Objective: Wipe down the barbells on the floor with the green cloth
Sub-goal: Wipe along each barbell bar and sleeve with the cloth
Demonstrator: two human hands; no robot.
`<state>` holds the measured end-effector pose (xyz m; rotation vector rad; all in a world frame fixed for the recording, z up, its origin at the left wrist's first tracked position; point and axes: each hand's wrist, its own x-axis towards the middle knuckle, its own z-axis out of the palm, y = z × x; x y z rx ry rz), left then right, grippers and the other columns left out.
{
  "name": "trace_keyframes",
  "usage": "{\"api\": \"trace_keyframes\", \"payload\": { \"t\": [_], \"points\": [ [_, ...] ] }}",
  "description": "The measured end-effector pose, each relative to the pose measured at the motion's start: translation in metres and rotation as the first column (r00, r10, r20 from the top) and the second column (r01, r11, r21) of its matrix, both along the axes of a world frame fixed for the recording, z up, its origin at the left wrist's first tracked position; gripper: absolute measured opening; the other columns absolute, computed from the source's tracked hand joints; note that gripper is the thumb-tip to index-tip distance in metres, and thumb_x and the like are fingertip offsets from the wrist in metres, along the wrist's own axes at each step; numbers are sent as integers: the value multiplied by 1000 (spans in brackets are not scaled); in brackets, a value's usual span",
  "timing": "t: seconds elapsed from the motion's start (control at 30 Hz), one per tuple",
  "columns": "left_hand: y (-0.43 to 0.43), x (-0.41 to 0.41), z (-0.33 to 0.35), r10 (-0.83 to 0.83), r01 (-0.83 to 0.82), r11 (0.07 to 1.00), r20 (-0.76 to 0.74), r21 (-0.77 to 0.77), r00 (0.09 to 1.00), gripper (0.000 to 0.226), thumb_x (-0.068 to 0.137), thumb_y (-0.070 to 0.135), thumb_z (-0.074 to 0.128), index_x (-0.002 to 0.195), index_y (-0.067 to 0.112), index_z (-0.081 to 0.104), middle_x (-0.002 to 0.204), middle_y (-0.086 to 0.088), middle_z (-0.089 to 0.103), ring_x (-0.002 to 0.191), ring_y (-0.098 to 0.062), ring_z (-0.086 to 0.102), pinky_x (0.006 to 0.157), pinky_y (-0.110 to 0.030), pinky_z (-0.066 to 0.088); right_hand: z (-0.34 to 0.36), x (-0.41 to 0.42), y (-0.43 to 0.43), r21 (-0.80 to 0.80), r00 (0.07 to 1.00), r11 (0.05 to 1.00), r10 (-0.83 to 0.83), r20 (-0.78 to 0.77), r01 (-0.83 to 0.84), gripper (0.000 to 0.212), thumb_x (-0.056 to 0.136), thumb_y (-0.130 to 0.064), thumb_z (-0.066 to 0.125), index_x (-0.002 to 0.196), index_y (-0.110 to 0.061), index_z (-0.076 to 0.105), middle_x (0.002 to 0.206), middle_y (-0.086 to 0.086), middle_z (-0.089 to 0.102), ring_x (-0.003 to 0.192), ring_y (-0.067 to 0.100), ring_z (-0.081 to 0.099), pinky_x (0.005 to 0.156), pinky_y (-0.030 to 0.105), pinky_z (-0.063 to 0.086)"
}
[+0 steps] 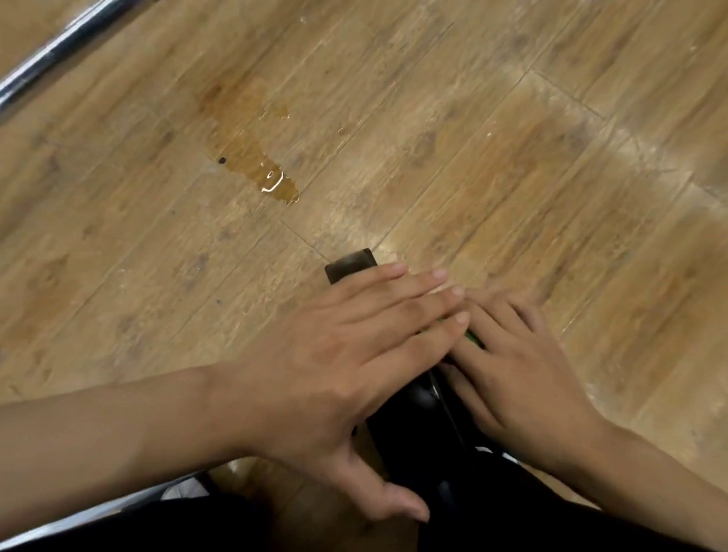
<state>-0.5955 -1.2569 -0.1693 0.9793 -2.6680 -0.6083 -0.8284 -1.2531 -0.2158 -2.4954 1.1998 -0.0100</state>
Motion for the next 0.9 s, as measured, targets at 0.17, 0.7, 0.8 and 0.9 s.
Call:
{"api": "trace_keyframes", "payload": {
  "t": [0.17,0.7,0.8,0.9],
  "points": [
    [-4,2,1,-4,4,1000,-27,-5,1000,122,69,84,73,147,-8,50,157,-23,46,153,-32,37,126,-48,30,22,35,-41,251,988,965,-44,-145,79,51,94,-43,20,112,-29,65,100,-7,66,102,24,65,88,36,48],
    [-31,19,-6,-14,14,1000,-7,-1,1000,113,74,84,63,146,-3,54,160,-22,43,155,-35,33,124,-59,30,-36,-22,4,-255,975,966,104,196,-51,47,94,-19,49,140,-14,57,147,9,57,147,29,42,122,56,27],
    [-44,35,2,75,-69,996,98,-62,992,102,93,80,34,152,-2,47,164,-20,38,156,-36,30,122,-63,28,-31,11,-31,-261,982,959,-63,180,110,45,93,-31,51,132,-14,67,132,6,66,132,30,55,123,61,22],
    [-28,32,10,7,12,976,88,-217,996,82,100,64,33,151,2,52,159,-20,45,152,-38,37,122,-60,31,-43,24,-40,-312,966,935,-92,240,167,41,105,-35,40,136,-17,59,133,9,65,132,33,55,120,63,26]
  ]
}}
